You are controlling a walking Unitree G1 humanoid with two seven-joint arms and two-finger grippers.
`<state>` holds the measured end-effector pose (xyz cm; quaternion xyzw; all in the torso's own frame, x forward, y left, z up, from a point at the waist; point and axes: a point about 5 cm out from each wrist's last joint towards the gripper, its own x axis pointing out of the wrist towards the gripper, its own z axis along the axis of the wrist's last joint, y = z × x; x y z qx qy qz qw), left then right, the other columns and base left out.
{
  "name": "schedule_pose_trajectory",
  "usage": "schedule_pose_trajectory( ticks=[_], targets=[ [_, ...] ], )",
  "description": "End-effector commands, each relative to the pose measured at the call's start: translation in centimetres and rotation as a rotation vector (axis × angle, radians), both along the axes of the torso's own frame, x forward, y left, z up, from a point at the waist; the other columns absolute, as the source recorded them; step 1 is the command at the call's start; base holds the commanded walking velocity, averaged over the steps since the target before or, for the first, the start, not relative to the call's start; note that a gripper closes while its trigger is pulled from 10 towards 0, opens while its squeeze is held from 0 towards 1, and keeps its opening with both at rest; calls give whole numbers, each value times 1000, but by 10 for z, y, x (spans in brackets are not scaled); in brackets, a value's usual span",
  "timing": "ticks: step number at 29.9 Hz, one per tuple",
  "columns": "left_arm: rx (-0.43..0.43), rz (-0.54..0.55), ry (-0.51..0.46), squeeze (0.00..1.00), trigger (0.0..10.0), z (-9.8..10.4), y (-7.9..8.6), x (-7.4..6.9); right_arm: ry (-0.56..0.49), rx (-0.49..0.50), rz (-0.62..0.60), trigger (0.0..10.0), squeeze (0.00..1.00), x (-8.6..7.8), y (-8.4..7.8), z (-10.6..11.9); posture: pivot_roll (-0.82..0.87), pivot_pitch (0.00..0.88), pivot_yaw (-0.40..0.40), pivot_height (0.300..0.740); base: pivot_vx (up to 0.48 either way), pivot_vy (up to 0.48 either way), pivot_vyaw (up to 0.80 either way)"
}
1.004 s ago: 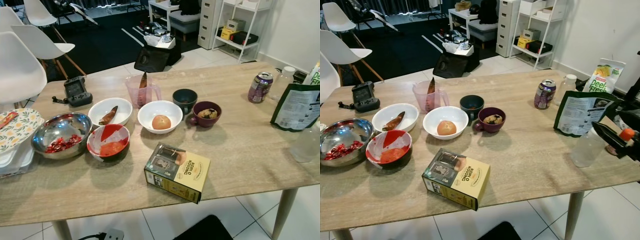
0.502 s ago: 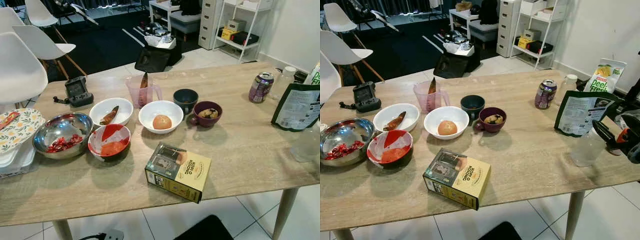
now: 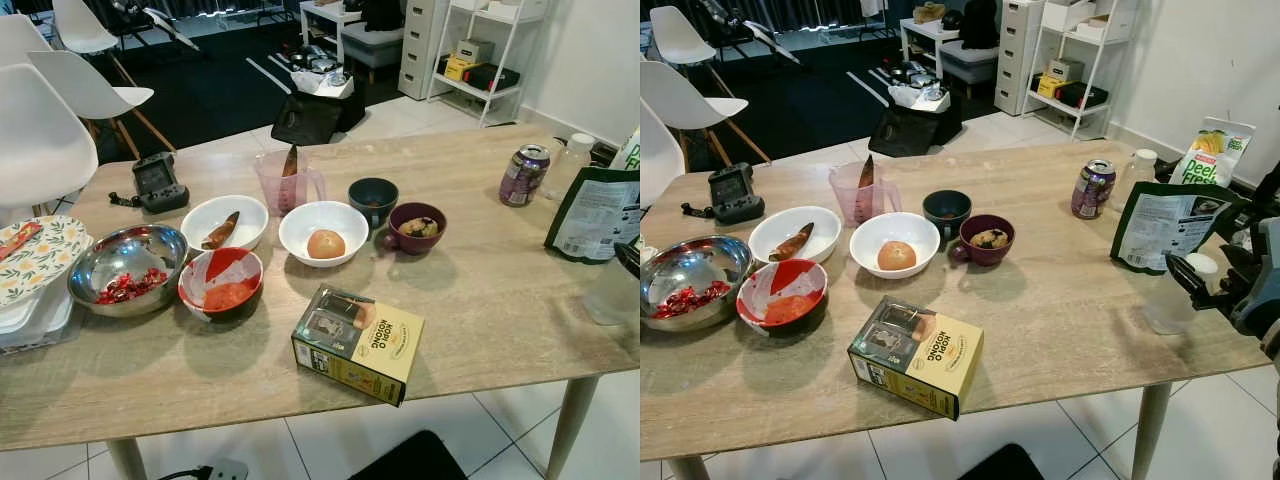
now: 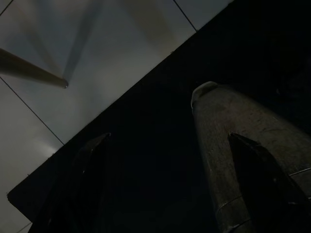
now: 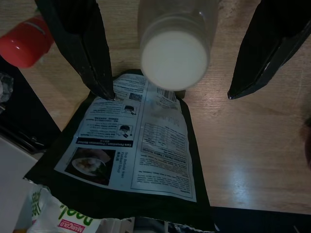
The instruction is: Restocking fridge
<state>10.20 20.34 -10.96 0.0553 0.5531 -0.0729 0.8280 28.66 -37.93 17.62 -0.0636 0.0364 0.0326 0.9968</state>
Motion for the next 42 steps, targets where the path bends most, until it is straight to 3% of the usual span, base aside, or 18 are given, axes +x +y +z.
schedule_pose_trajectory(
  ticks=[1, 7, 8, 9, 10, 27, 29, 30, 31, 34, 35, 37, 40, 41, 42],
  targets=[
    [-9, -9, 45, 0, 10000, -4, -4, -11, 20, 4, 10, 10000, 0, 3, 4, -5, -72, 12, 7, 740, 0, 0, 0],
    [-10, -9, 47, 0, 10000, -4, -4, -12, 35, 3, -48, 10000, 0, 5, -1, -7, -73, 15, 7, 740, 0, 0, 0],
    [-11, -9, 47, 0, 10000, -4, -4, -12, 32, 18, -47, 6471, 0, 6, 0, -7, -73, 14, 6, 740, 0, 0, 0],
    [-11, -9, 46, 0, 10000, -4, -5, -12, 31, 29, -46, 6471, 0, 6, 0, -8, -73, 14, 6, 740, 0, 0, 0],
    [-11, -8, 45, 0, 10000, -4, -5, -12, 42, 26, -54, 0, 0, 6, -1, -9, -72, 14, 6, 740, 0, 0, 0],
    [-11, -3, 40, 0, 10000, -3, -4, -11, 73, 15, -75, 0, 0, 7, -2, -14, -71, 13, 6, 740, 0, 0, 0],
    [-11, -1, 38, 0, 10000, -3, -4, -10, 19, 32, -24, 0, 0, 8, 1, -7, -67, 10, 4, 740, 0, 0, 0],
    [-10, 2, 37, 0, 10000, -3, -4, -10, -42, 61, 72, 0, 0, 6, 6, 1, -66, 8, 3, 740, 0, 0, 0],
    [-10, 2, 36, 0, 10000, -3, -4, -10, -58, 68, 109, 824, 0, 5, 8, 4, -66, 8, 3, 740, 0, 0, 0],
    [-9, 3, 36, 0, 10000, -3, -4, -9, -81, 68, 189, 824, 0, 2, 12, 8, -65, 7, 3, 740, 0, 0, 0],
    [-9, 4, 35, 0, 10000, -3, -4, -9, -80, 51, 284, 10000, 0, -6, 15, 13, -64, 6, 3, 740, 0, 0, 0],
    [-9, 6, 34, 0, 10000, -3, -3, -9, -71, 40, 445, 10000, 0, -21, 18, 25, -71, 7, 4, 740, 0, 0, 0],
    [-10, 1, 37, 0, 10000, -3, -3, -9, -70, 51, 533, 10000, 0, -28, 21, 32, -72, 6, 4, 740, 0, 0, 0],
    [-12, 0, 37, 0, 10000, -3, -4, -9, -43, 56, 676, 10000, 0, -40, 29, 35, -73, 2, -3, 740, 0, 0, 0],
    [-12, 0, 37, 0, 10000, -3, -4, -9, -43, 56, 676, 10000, 0, -40, 29, 35, -73, 2, -3, 740, 0, 0, 0]
  ],
)
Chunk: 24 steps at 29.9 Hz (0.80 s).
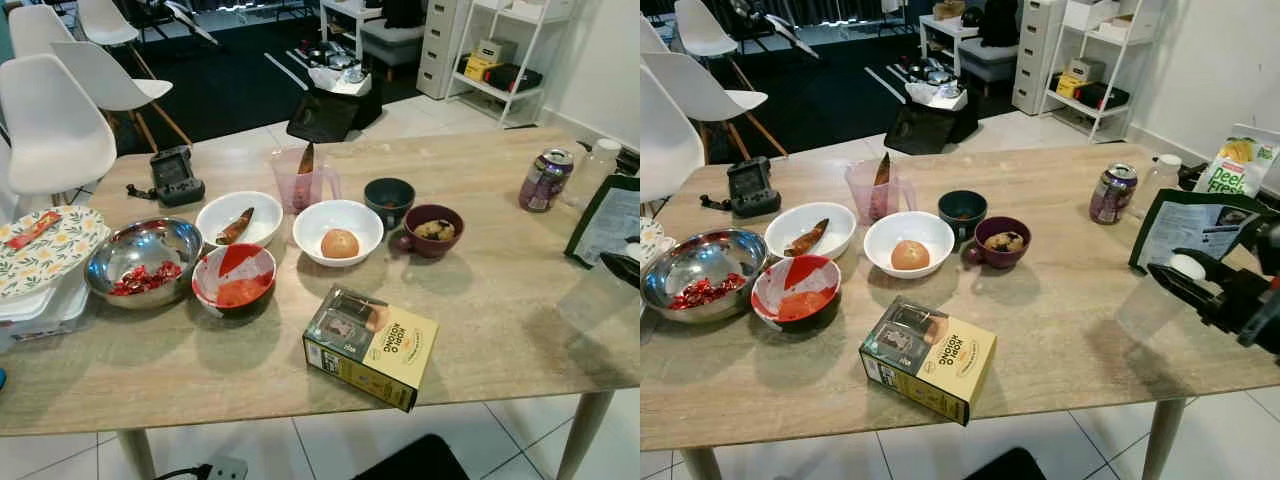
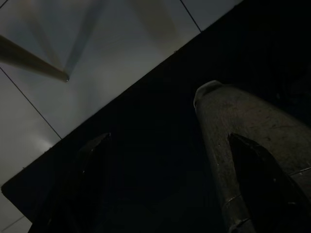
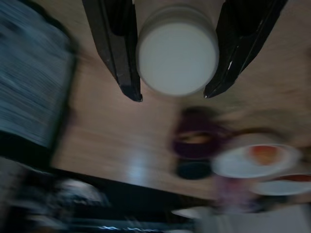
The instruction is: Restocking fridge
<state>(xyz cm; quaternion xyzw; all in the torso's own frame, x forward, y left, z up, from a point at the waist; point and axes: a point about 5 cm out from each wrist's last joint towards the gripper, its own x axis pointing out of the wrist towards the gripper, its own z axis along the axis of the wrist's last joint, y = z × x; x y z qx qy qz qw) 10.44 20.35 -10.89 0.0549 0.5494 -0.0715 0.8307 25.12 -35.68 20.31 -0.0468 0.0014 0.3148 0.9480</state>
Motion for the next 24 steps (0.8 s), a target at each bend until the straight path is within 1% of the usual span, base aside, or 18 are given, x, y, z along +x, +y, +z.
schedule_pose_trajectory(
  ticks=[1, 2, 3, 4, 5, 6, 7, 9, 12, 14, 15, 17, 19, 20, 21, 22, 23, 24],
  targets=[
    [-12, -3, 46, 0, 10000, -4, -4, -11, 14, 1, 160, 10000, 0, -10, 9, 8, -71, 0, -7, 740, 0, 0, 0],
    [-12, -3, 45, 0, 10000, -4, -4, -11, 34, -3, 198, 10000, 0, -14, 11, 7, -71, 0, -7, 740, 0, 0, 0],
    [-12, -3, 45, 0, 10000, -4, -4, -11, 34, -3, 198, 10000, 0, -14, 11, 7, -71, 0, -7, 740, 0, 0, 0],
    [-12, -3, 44, 0, 10000, -4, -4, -11, 99, -25, 260, 10000, 0, -21, 14, 2, -69, 0, -12, 740, 0, 0, 0],
    [-12, -3, 44, 0, 10000, -4, -4, -11, 99, -25, 260, 10000, 0, -21, 14, 2, -69, 0, -12, 740, 0, 0, 0],
    [-12, -2, 41, 0, 10000, -3, -4, -10, 167, -43, 297, 10000, 0, -26, 14, -4, -68, 0, -18, 740, 0, 0, 0],
    [-12, 0, 37, 0, 10000, -3, -4, -9, 265, -43, 353, 10000, 0, -33, 15, -13, -68, 0, -18, 740, 0, 0, 0],
    [-12, 0, 37, 0, 10000, -3, -4, -9, 265, -43, 353, 10000, 0, -33, 15, -13, -68, 0, -18, 740, 0, 0, 0],
    [-12, -2, 38, 0, 10000, -3, -5, -9, 374, -30, 408, 10000, 0, -41, 15, -22, -74, 0, -22, 740, 0, 0, 0],
    [-12, -2, 39, 0, 10000, -3, -5, -9, 439, -17, 440, 10000, 0, -42, 14, -28, -74, 0, -22, 740, 0, 0, 0],
    [-12, -2, 39, 0, 10000, -3, -5, -9, 439, -17, 440, 10000, 0, -42, 14, -28, -74, 0, -22, 740, 0, 0, 0],
    [-12, -2, 39, 0, 10000, -3, -5, -9, 528, -16, 472, 10000, 0, -46, 16, -38, -76, 0, -24, 740, 0, 0, 0],
    [-11, 2, 38, 0, 10000, -3, -4, -9, 643, -39, 492, 10000, 0, -51, 19, -56, -74, 0, -33, 740, 0, 0, 0],
    [-11, 2, 38, 0, 10000, -3, -4, -9, 643, -39, 492, 10000, 0, -51, 19, -56, -74, 0, -33, 740, 0, 0, 0],
    [-11, 4, 37, 0, 10000, -3, -4, -9, 669, -45, 496, 10000, 0, -53, 19, -60, -74, 0, -33, 740, 0, 0, 0],
    [-11, 7, 37, 0, 10000, -3, -4, -9, 723, -59, 503, 10000, 0, -56, 20, -69, -70, 0, -38, 740, 0, 0, 0],
    [-11, 7, 37, 0, 10000, -3, -4, -9, 723, -59, 503, 10000, 0, -56, 20, -69, -70, 0, -38, 740, 0, 0, 0],
    [-13, 11, 36, 0, 10000, -3, -5, -9, 790, -81, 513, 10000, 0, -62, 22, -81, -69, 0, -39, 740, 0, 0, 0]
  ],
)
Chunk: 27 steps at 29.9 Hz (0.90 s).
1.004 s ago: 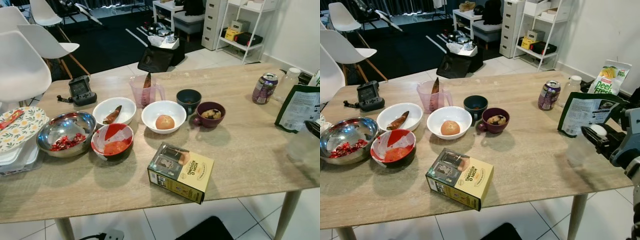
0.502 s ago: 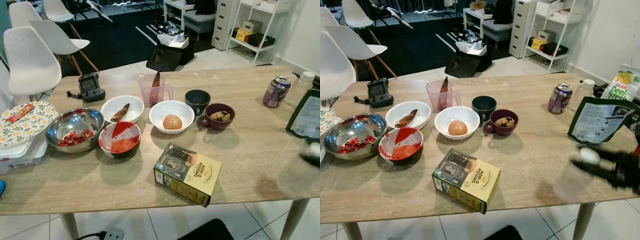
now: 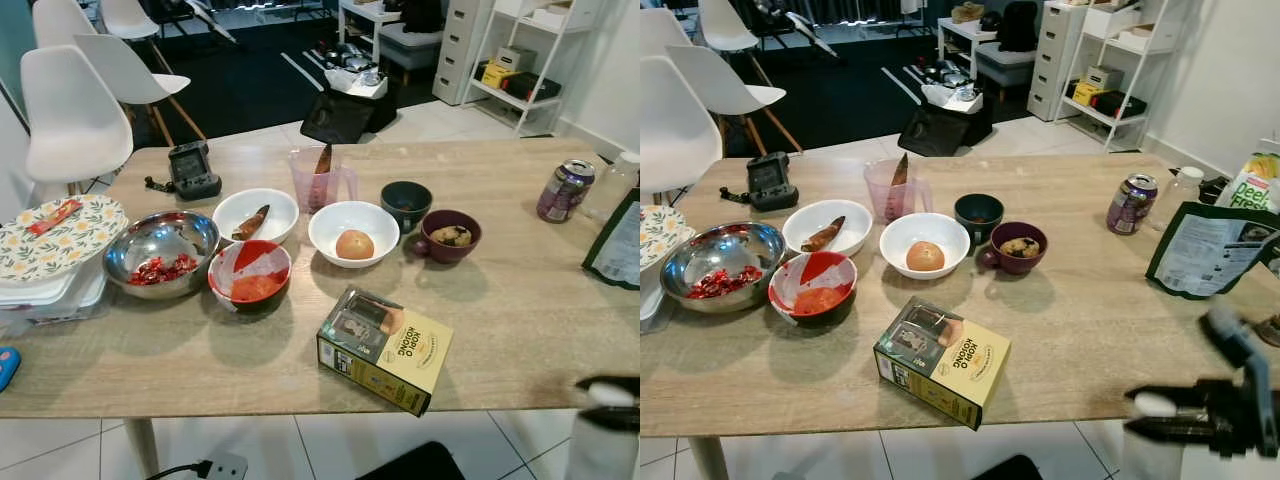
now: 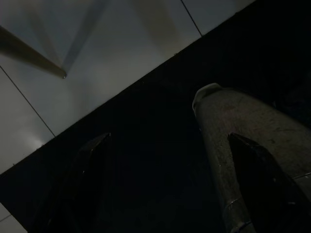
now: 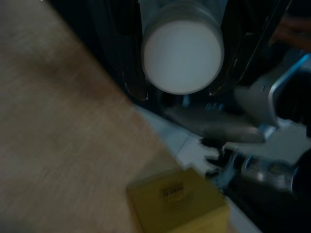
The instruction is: Restocking fridge
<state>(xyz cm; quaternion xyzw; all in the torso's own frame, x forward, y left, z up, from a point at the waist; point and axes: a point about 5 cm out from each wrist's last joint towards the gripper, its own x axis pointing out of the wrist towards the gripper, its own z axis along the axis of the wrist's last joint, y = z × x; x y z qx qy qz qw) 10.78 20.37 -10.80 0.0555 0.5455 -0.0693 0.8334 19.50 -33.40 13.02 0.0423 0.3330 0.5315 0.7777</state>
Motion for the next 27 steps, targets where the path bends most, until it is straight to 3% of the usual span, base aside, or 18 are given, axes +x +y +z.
schedule_pose_trajectory(
  ticks=[1, 3, 6, 10, 12, 15, 16, 19, 23, 25, 27],
  targets=[
    [-16, 8, 46, 0, 10000, -4, -5, -12, 53, -32, 20, 10000, 0, -5, -1, -8, -69, 0, -39, 740, 0, 0, 0],
    [-17, 11, 46, 0, 10000, -4, -5, -13, 94, -55, 34, 10000, 0, -10, 1, -18, -65, 0, -37, 740, 0, 0, 0],
    [-21, 10, 56, 0, 10000, -5, -6, -17, 234, -150, 61, 10000, 0, -30, 0, -55, -59, 0, -31, 740, 0, 0, 0],
    [-18, 9, 57, 0, 10000, -5, -4, -18, 284, -211, 64, 10000, 0, -40, -3, -68, -58, 2, -25, 740, 0, 0, 0],
    [-14, 8, 56, 0, 10000, -5, -2, -18, 357, -303, 81, 10000, 0, -51, -9, -80, -59, 3, -24, 740, 0, 0, 0],
    [-12, 8, 55, 0, 10000, -5, -1, -17, 387, -331, 82, 10000, 0, -56, -11, -85, -58, 3, -22, 740, 0, 0, 0],
    [-9, 6, 50, 0, 10000, -4, 0, -15, 421, -388, 81, 10000, 0, -66, -10, -102, -57, 3, -20, 740, 0, 0, 0],
    [-8, 5, 49, 0, 10000, -4, 0, -15, 428, -406, 83, 10000, 0, -69, -9, -107, -57, 3, -20, 740, 0, 0, 0],
    [-9, 2, 46, 0, 10000, -4, -1, -14, 424, -491, 27, 10000, 0, -75, -1, -134, -50, 0, -18, 740, 0, 0, 0],
    [-7, -2, 48, 0, 10000, -4, -1, -14, 404, -612, -43, 10000, 0, -79, 3, -155, -50, 0, -12, 740, 0, 0, 0],
    [-7, -2, 48, 0, 10000, -4, -1, -14, 404, -612, -43, 10000, 0, -79, 3, -155, -50, 0, -12, 740, 0, 0, 0]
  ],
)
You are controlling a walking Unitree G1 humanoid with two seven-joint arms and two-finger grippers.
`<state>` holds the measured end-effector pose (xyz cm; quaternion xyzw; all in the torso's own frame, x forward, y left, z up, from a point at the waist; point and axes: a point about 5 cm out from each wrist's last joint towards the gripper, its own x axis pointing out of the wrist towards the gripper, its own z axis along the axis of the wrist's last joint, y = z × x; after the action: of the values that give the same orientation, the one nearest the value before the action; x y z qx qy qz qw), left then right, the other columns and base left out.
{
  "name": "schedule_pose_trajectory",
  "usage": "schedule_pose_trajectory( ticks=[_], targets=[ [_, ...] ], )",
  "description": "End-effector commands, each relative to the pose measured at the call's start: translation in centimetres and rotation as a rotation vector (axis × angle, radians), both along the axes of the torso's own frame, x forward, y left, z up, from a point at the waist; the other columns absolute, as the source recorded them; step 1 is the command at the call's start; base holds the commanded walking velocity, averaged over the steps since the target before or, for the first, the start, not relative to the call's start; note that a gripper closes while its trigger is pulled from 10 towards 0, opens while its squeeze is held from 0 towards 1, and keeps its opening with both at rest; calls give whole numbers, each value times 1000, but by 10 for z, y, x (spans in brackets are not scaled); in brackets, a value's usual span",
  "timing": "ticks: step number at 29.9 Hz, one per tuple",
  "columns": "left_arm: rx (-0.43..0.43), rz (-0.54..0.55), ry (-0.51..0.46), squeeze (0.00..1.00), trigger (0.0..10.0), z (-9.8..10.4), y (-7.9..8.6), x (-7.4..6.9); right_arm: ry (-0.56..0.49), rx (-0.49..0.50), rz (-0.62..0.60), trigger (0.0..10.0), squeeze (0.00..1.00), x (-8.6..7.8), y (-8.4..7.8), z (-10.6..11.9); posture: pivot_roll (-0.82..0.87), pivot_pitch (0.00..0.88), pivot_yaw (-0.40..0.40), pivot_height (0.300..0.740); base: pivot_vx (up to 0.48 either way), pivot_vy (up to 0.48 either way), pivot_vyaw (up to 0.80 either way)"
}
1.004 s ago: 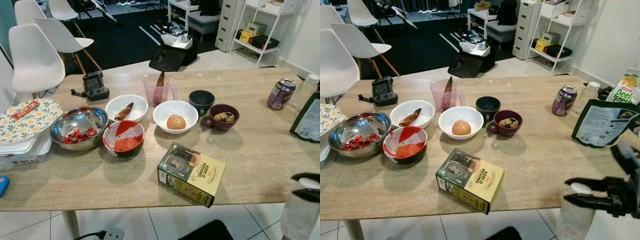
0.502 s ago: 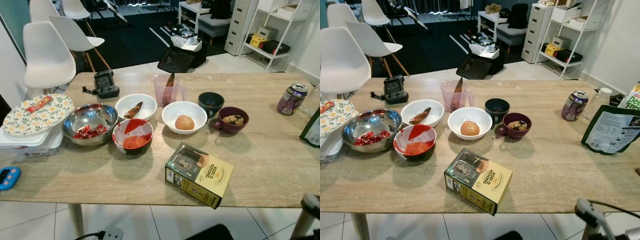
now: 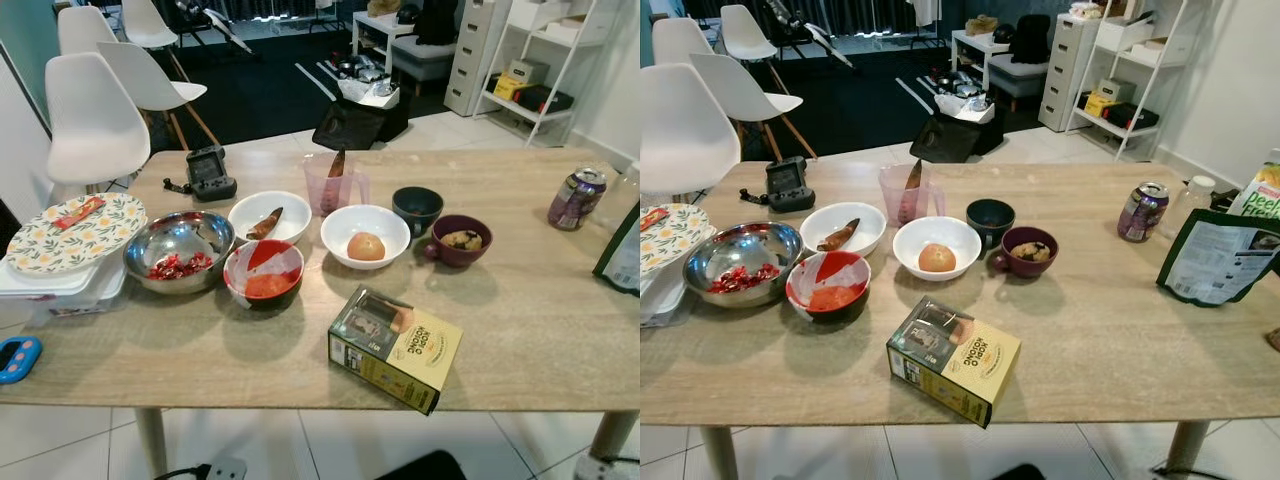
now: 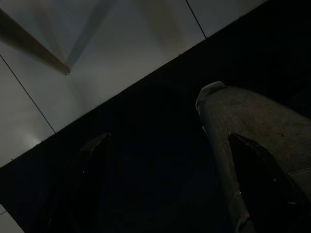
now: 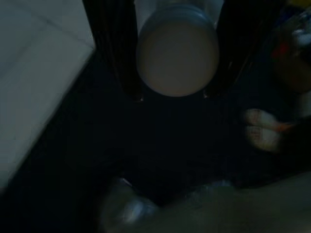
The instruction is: Restocking fridge
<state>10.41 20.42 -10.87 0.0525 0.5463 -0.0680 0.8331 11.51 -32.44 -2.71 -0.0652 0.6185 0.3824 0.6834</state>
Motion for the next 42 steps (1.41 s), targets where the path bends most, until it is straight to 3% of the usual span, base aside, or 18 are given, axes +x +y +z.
schedule_pose_trajectory(
  ticks=[1, 2, 3, 5, 7, 9, 10, 14, 16, 20, 22, 25, 29, 34, 42],
  targets=[
    [-2, -10, 48, 0, 10000, -3, -2, -11, -40, -114, -9, 10000, 0, 1, -5, -5, -49, 0, -12, 740, 0, 0, 0],
    [1, -11, 49, 0, 10000, -3, -1, -11, -84, -199, -39, 10000, 0, 1, -2, -15, -47, 0, -7, 740, 0, 0, 0],
    [1, -11, 49, 0, 10000, -3, -1, -11, -84, -199, -39, 10000, 0, 1, -2, -15, -47, 0, -7, 740, 0, 0, 0],
    [8, -15, 49, 0, 10000, -3, 1, -11, -176, -338, -174, 10000, 0, 1, 11, -34, -42, 5, 7, 740, 0, 0, 0],
    [15, -20, 49, 0, 10000, -3, 2, -10, -232, -410, -282, 10000, 0, -2, 23, -46, -31, 4, 13, 740, 0, 0, 0],
    [17, -22, 48, 0, 10000, -2, 3, -9, -271, -459, -305, 10000, 0, -2, 29, -51, -20, 7, 17, 740, 0, 0, 0],
    [22, -23, 45, 0, 10000, -2, 5, -8, -336, -522, -374, 10000, 0, 0, 36, -55, -14, 8, 19, 740, 0, 0, 0],
    [29, -24, 44, 0, 10000, -1, 7, -8, -367, -513, -520, 10000, 0, 2, 45, -59, -15, 6, 20, 740, 0, 0, 0],
    [35, -18, 46, 0, 10000, -1, 9, -8, -394, -505, -692, 10000, 0, 3, 54, -62, -12, 7, 17, 740, 0, 0, 0],
    [35, -2, 47, 0, 10000, -1, 10, -9, -406, -489, -827, 10000, 0, 6, 60, -64, -11, 7, 17, 740, 0, 0, 0],
    [32, 16, 45, 0, 10000, -1, 10, -9, -423, -421, -955, 10000, 0, 15, 67, -62, -7, 5, 4, 740, 0, 0, 0],
    [26, 24, 45, 0, 10000, -1, 8, -9, -440, -385, -967, 10000, 0, 24, 74, -61, -8, 0, -4, 740, 0, 0, 0],
    [23, 23, 51, 0, 10000, -2, 6, -9, -452, -396, -833, 10000, 0, 29, 79, -61, -8, 0, -17, 740, 0, 0, 0],
    [26, 23, 52, 0, 10000, -2, 6, -8, -458, -413, -783, 10000, 0, 31, 79, -60, -8, 0, -29, 740, 0, 0, 0],
    [29, 22, 46, 0, 10000, -1, 6, -4, -468, -402, -775, 10000, 0, 35, 81, -59, -10, 0, -31, 740, 0, 0, 0]
  ],
)
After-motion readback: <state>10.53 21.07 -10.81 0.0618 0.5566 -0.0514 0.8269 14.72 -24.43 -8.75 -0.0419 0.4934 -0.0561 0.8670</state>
